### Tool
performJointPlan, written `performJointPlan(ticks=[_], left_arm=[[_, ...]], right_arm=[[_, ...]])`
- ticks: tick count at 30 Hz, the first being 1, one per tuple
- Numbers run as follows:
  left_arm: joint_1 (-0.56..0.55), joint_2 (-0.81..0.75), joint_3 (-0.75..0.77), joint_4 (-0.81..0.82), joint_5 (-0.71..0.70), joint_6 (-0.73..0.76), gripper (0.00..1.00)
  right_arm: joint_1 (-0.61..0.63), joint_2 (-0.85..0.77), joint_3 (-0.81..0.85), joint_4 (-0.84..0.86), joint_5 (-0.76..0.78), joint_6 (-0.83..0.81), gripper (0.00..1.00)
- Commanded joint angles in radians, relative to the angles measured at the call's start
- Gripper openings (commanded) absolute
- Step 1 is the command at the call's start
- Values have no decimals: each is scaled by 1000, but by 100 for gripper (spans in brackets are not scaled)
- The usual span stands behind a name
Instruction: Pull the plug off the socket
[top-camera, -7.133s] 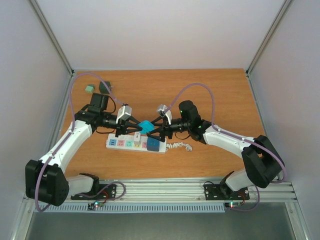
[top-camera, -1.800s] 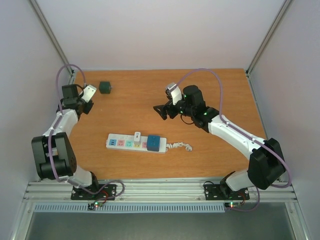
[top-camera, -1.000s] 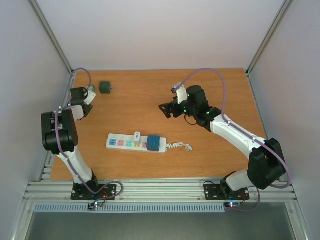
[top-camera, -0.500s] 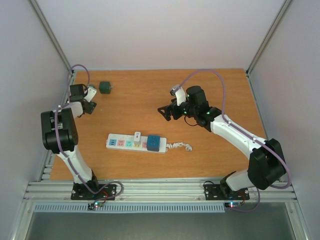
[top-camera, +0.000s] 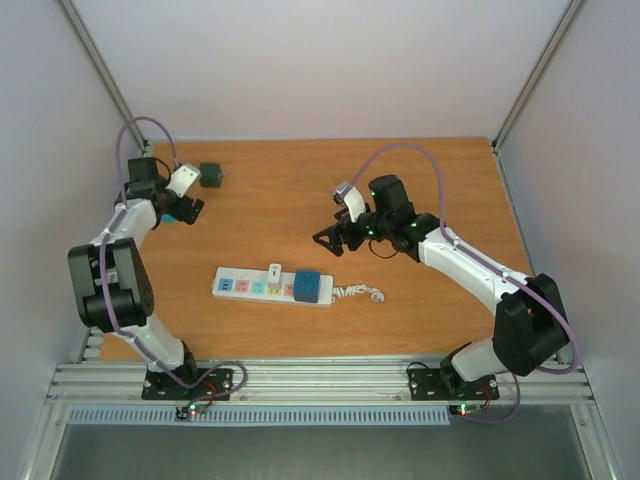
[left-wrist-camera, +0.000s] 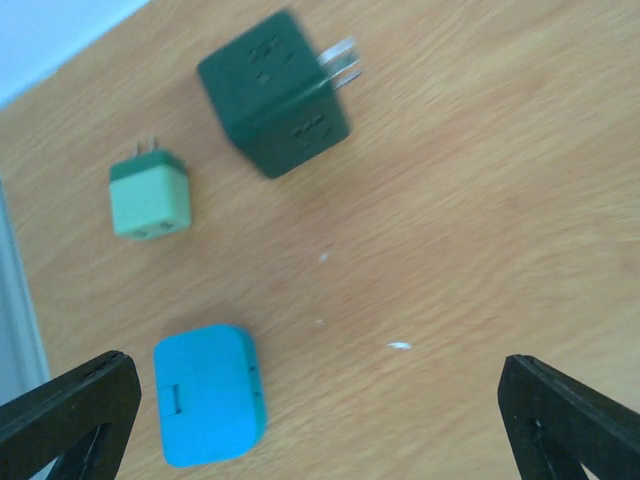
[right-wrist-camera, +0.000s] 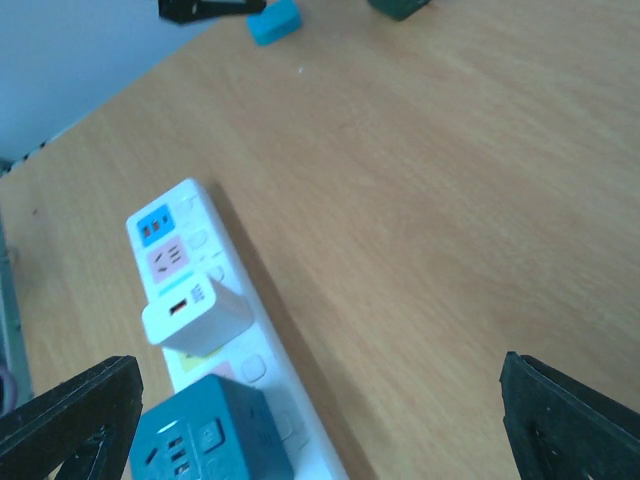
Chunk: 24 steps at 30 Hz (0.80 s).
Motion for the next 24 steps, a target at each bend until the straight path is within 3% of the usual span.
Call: performJointPlan(ticks=[1, 4, 13, 24], left_arm=[[4, -94, 28, -172, 275, 68, 100], [-9, -138, 15, -273, 361, 171, 100], [-151, -239, -151, -437, 351, 400, 100], [-197, -250, -221, -452, 374, 412, 99]], right_arm=[[-5, 11, 6, -72, -97, -115, 99], [-4, 17, -4, -109, -143, -167, 99], [19, 52, -49, -168, -223, -284, 99], [67, 77, -52, -139, -216, -260, 99]])
